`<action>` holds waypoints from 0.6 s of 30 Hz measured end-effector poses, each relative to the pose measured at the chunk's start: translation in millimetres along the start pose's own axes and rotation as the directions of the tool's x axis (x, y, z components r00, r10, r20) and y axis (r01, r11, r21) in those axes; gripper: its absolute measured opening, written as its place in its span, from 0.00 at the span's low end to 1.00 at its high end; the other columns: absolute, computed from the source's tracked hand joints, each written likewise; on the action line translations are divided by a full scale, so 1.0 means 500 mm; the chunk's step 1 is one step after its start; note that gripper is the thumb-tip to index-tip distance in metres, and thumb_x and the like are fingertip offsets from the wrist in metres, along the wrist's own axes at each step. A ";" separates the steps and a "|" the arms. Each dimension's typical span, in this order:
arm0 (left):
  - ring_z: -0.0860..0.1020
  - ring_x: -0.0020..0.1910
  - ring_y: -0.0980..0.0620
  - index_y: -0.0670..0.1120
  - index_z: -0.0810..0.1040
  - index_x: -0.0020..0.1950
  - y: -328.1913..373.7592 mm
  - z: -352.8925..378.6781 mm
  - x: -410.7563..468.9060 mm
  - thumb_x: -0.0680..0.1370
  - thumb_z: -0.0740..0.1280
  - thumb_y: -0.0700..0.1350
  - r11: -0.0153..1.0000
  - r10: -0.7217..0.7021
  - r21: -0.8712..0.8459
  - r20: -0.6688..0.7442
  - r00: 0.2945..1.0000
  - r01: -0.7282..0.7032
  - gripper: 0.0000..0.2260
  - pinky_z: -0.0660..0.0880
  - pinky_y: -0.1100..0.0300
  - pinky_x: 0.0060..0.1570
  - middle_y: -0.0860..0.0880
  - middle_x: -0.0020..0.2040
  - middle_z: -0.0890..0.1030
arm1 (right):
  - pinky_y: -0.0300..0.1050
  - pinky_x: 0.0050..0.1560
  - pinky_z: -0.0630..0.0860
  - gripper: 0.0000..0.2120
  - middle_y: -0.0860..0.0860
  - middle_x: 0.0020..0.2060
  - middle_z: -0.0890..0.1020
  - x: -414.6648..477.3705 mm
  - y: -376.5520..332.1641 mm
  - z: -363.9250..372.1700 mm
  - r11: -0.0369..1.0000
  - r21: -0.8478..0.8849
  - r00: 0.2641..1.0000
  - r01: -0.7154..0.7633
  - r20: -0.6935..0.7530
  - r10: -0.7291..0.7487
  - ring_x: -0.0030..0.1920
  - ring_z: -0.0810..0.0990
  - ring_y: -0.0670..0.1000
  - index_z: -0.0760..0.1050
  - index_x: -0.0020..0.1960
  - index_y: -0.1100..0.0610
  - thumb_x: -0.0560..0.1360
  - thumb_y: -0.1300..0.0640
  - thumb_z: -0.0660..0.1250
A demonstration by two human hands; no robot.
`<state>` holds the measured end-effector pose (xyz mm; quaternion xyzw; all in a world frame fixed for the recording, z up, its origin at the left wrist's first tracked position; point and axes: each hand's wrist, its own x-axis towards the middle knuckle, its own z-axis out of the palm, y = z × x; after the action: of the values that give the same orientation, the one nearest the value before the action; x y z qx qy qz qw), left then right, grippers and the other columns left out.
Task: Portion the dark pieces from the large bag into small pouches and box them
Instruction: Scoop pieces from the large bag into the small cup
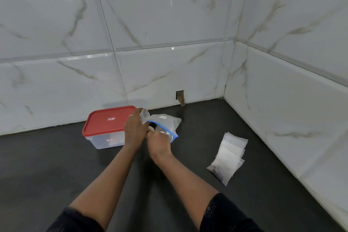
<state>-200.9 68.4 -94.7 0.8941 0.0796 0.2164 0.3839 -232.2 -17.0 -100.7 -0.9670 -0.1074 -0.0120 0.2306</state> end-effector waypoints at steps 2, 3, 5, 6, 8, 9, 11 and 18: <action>0.76 0.52 0.42 0.43 0.75 0.60 -0.002 -0.003 -0.003 0.72 0.68 0.38 1.000 -0.015 0.010 -0.007 1.000 0.015 0.16 0.69 0.56 0.49 0.42 0.52 0.80 | 0.50 0.55 0.74 0.14 0.59 0.55 0.80 -0.009 0.009 0.002 0.999 -0.032 0.999 0.013 -0.038 -0.014 0.55 0.79 0.58 0.71 0.64 0.63 0.79 0.65 0.56; 0.76 0.52 0.42 0.43 0.75 0.60 -0.001 -0.006 -0.006 0.72 0.68 0.38 1.000 -0.011 0.015 -0.006 1.000 0.011 0.16 0.69 0.56 0.48 0.42 0.52 0.80 | 0.49 0.55 0.74 0.14 0.59 0.56 0.79 -0.013 0.013 0.001 1.000 -0.026 0.999 -0.005 -0.051 0.004 0.56 0.79 0.58 0.72 0.64 0.63 0.79 0.64 0.57; 0.75 0.52 0.42 0.43 0.75 0.60 0.002 -0.010 -0.010 0.72 0.68 0.37 1.000 -0.011 0.022 0.000 1.000 0.011 0.16 0.67 0.57 0.47 0.42 0.52 0.80 | 0.50 0.56 0.74 0.14 0.60 0.57 0.79 -0.019 0.015 -0.002 1.000 -0.022 1.000 0.006 -0.029 -0.007 0.56 0.78 0.58 0.72 0.64 0.63 0.79 0.64 0.57; 0.75 0.51 0.42 0.43 0.74 0.60 0.005 -0.012 -0.014 0.72 0.68 0.37 0.999 -0.015 0.029 0.007 1.000 0.015 0.16 0.67 0.57 0.47 0.42 0.52 0.80 | 0.51 0.56 0.74 0.14 0.60 0.56 0.79 -0.022 0.016 -0.002 0.999 -0.026 0.999 0.038 0.006 -0.038 0.56 0.78 0.59 0.73 0.63 0.63 0.79 0.65 0.57; 0.75 0.52 0.41 0.42 0.74 0.60 0.005 -0.015 -0.020 0.72 0.68 0.37 0.999 -0.019 0.049 0.022 1.000 0.017 0.17 0.67 0.56 0.47 0.41 0.52 0.80 | 0.52 0.55 0.74 0.14 0.60 0.55 0.80 -0.027 0.017 -0.010 0.992 -0.079 0.994 0.096 0.067 -0.090 0.56 0.78 0.60 0.74 0.61 0.62 0.78 0.66 0.57; 0.75 0.52 0.41 0.42 0.74 0.61 0.004 -0.015 -0.023 0.71 0.69 0.37 0.998 -0.022 0.059 0.025 0.999 0.020 0.18 0.68 0.55 0.48 0.41 0.53 0.80 | 0.51 0.54 0.74 0.14 0.60 0.55 0.80 -0.027 0.021 -0.012 0.990 -0.096 0.993 0.101 0.070 -0.094 0.56 0.79 0.60 0.75 0.61 0.62 0.78 0.66 0.57; 0.76 0.53 0.42 0.43 0.73 0.61 0.001 -0.018 -0.030 0.71 0.69 0.37 0.998 -0.030 0.065 0.018 0.999 0.028 0.19 0.70 0.54 0.50 0.42 0.54 0.80 | 0.51 0.54 0.74 0.15 0.59 0.56 0.80 -0.024 0.031 -0.018 0.994 -0.090 0.997 0.067 0.049 -0.063 0.57 0.79 0.59 0.74 0.62 0.62 0.78 0.65 0.57; 0.75 0.55 0.42 0.46 0.72 0.63 0.025 -0.018 -0.047 0.71 0.70 0.42 0.996 -0.010 0.086 0.018 1.000 0.009 0.21 0.69 0.51 0.54 0.43 0.54 0.80 | 0.47 0.49 0.72 0.15 0.59 0.56 0.80 -0.033 0.046 -0.060 0.994 -0.020 0.992 -0.106 -0.073 0.104 0.57 0.79 0.57 0.75 0.59 0.65 0.78 0.68 0.54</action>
<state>-226.3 58.3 -87.6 0.9114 0.0897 0.2028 0.3466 -242.4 -53.9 -85.4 -0.9730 -0.0478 -0.0359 0.2229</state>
